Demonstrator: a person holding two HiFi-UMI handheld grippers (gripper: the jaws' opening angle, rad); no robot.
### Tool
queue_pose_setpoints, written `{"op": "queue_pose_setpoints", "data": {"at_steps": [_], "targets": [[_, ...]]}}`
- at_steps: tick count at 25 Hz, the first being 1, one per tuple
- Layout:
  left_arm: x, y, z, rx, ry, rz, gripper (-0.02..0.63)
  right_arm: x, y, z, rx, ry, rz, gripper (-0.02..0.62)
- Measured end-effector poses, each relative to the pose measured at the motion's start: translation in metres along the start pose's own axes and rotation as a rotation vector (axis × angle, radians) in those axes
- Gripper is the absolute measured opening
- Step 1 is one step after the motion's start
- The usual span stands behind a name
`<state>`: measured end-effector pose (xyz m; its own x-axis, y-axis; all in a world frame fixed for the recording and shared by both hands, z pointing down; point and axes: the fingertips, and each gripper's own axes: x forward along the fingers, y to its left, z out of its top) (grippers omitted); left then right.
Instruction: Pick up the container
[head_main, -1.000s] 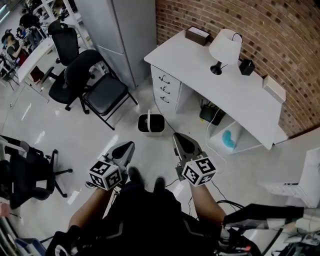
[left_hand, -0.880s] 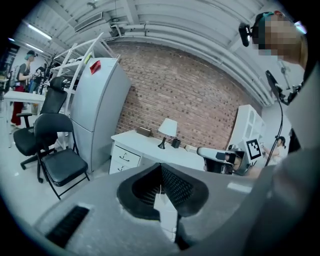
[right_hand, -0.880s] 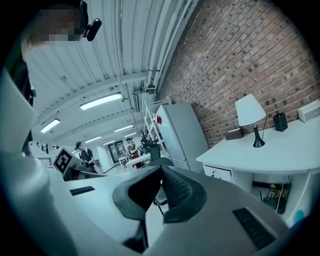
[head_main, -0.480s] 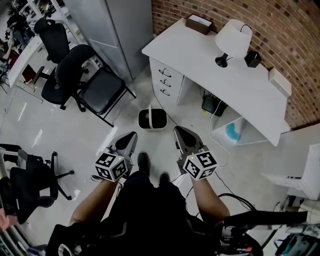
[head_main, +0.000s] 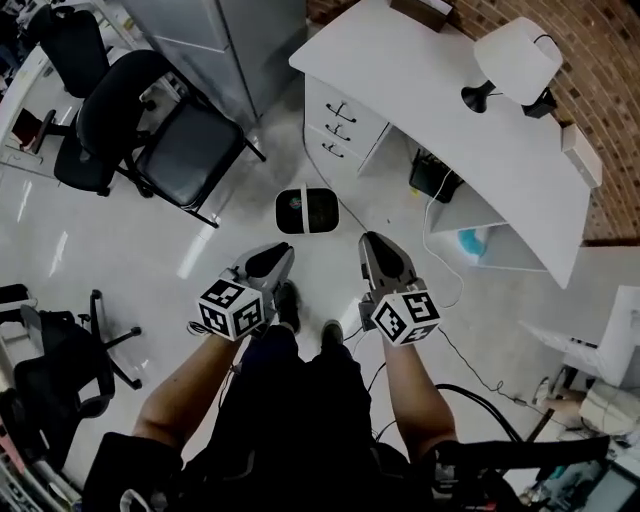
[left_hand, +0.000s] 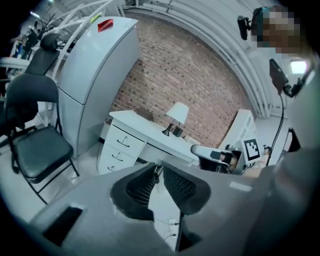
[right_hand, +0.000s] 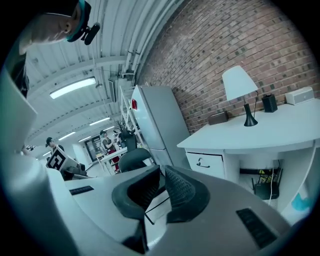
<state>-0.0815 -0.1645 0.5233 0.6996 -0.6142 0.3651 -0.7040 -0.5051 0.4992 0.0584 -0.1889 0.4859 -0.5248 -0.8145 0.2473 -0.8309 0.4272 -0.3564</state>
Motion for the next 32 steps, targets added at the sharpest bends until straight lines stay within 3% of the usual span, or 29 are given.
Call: {"op": "queue_pose_setpoints", "data": {"at_steps": [3,8,14,19,22,27,32], "targets": [[0.016,0.022,-0.005,-0.032,0.017,-0.037,0.124,0.026,-0.004,-0.012,0.018,0.004,-0.015,0.011],[0.038,0.067,-0.034,-0.067,0.082,0.003,0.134,0.058,-0.016,-0.041,-0.001,0.035,-0.04,0.011],[0.088,0.109,-0.085,-0.169,0.173,0.083,0.181,0.076,-0.055,-0.092,-0.004,0.143,-0.038,0.011],[0.136,0.152,-0.129,-0.106,0.28,0.169,0.19,0.101,-0.089,-0.141,-0.038,0.215,-0.017,0.012],[0.173,0.177,-0.145,-0.113,0.293,0.211,0.192,0.117,-0.115,-0.167,-0.021,0.254,-0.006,0.018],[0.224,0.224,-0.185,-0.202,0.296,0.274,0.194,0.129,-0.14,-0.204,0.006,0.291,0.06,0.025],[0.26,0.259,-0.222,-0.339,0.297,0.343,0.195,0.132,-0.17,-0.23,0.018,0.313,0.064,0.026]]}}
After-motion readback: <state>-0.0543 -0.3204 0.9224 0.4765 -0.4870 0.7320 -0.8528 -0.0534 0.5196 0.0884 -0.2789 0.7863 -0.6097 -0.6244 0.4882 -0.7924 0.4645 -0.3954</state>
